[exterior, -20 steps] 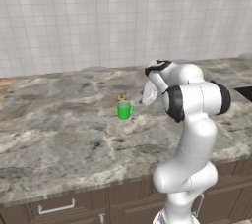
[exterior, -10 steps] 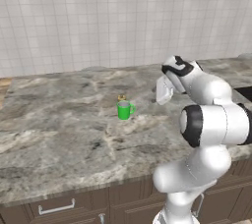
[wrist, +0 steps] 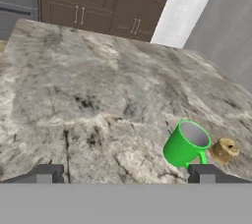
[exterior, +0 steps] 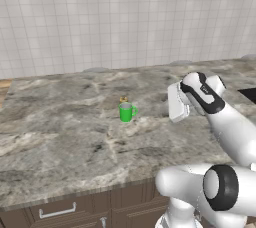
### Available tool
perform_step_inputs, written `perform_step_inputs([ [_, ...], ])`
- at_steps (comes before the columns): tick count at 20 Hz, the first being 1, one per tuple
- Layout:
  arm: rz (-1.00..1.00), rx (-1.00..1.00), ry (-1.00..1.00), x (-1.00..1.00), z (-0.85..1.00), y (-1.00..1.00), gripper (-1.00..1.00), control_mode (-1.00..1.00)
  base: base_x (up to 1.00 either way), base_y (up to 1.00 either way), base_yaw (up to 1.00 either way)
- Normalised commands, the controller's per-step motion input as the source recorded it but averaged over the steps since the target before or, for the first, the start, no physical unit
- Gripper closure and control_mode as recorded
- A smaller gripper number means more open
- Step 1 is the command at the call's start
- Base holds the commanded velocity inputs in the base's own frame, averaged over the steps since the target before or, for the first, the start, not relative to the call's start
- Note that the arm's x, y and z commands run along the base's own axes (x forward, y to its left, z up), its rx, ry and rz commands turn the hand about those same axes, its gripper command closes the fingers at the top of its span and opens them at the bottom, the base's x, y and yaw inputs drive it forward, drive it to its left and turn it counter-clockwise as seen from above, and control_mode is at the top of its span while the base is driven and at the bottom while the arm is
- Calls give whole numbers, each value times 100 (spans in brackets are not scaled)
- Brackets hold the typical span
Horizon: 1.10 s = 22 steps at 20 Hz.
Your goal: Open the cabinet directly in front. Then move the beer and the mug to the dining counter with the candle on it.
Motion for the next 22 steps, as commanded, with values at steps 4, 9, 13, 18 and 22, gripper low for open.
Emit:
perform_step_inputs([
  [4,5,0,-21,-99,47,6,-100,-100,0,0,0],
  [9,2,0,-20,-83,52,0,-100,-100,0,0,0],
  [13,0,0,-14,-60,36,0,-100,-100,0,0,0],
  [18,0,0,-1,-10,5,0,-100,-100,0,0,0],
  [22,0,0,0,0,0,0,-100,-100,0,0,0],
])
